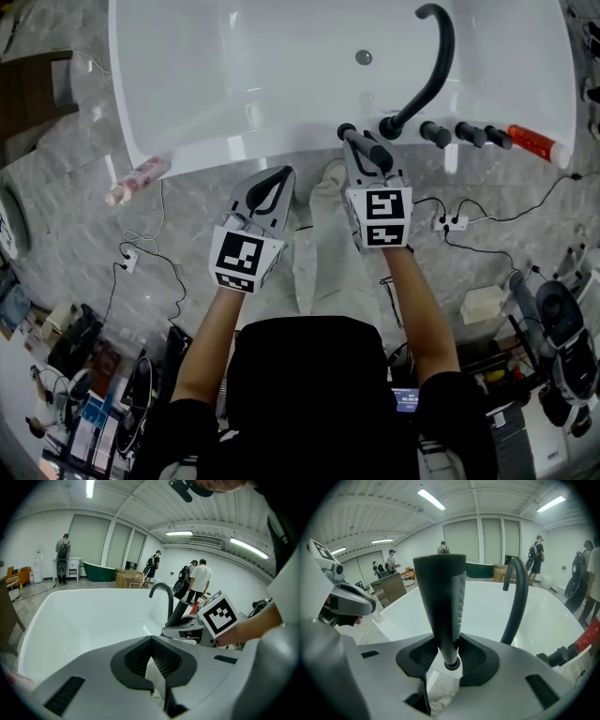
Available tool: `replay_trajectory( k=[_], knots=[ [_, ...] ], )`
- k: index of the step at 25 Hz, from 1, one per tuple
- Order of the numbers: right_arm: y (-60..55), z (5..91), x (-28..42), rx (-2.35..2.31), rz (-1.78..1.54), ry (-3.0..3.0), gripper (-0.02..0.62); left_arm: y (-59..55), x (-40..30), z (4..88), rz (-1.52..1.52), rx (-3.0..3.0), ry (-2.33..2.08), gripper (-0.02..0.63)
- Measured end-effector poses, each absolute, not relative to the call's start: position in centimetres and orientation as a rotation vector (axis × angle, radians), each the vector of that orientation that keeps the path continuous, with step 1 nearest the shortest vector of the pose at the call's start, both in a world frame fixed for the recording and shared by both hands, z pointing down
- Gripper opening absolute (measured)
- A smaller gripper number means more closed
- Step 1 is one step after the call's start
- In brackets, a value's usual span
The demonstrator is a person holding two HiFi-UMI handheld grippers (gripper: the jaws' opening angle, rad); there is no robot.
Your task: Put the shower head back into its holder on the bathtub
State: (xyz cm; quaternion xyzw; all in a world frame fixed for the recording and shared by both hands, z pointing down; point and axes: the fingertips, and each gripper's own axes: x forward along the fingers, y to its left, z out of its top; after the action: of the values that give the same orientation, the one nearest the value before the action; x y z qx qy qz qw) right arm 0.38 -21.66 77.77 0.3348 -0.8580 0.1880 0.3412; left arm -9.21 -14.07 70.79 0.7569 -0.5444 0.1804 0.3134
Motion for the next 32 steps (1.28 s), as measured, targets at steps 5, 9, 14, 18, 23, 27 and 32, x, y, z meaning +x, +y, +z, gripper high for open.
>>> replay_trajectory(
  k=[5, 9, 14, 18, 23, 27, 32],
  knots=[
    [-21.4, 79.3, 0.3, 0.862, 0.506, -2.209, 0.137, -13.6, -9.8, 72.3, 0.497, 1.966, -1.439, 0.012],
    [-21.4, 80.7, 0.5, 0.863, 0.487, -2.198, 0.137, -13.8, -10.0, 73.1, 0.500, 1.958, -1.439, 0.012],
    [-21.1, 81.7, 0.5, 0.864, 0.487, -2.182, 0.138, -14.2, -10.4, 73.0, 0.485, 1.953, -1.449, 0.012],
    [-21.0, 82.1, 0.3, 0.853, 0.471, -2.176, 0.138, -14.4, -10.4, 73.0, 0.484, 1.952, -1.451, 0.012],
    [-21.0, 82.3, -0.2, 0.835, 0.473, -2.167, 0.137, -14.6, -10.6, 72.8, 0.485, 1.956, -1.448, 0.012],
    [-20.5, 82.6, -0.1, 0.809, 0.553, -2.141, 0.159, -14.6, -10.2, 72.3, 0.481, 1.972, -1.438, 0.012],
    [-19.3, 81.6, 0.1, 0.813, 0.572, -2.126, 0.213, -14.0, -10.7, 70.8, 0.498, 1.999, -1.444, 0.012]
  ],
)
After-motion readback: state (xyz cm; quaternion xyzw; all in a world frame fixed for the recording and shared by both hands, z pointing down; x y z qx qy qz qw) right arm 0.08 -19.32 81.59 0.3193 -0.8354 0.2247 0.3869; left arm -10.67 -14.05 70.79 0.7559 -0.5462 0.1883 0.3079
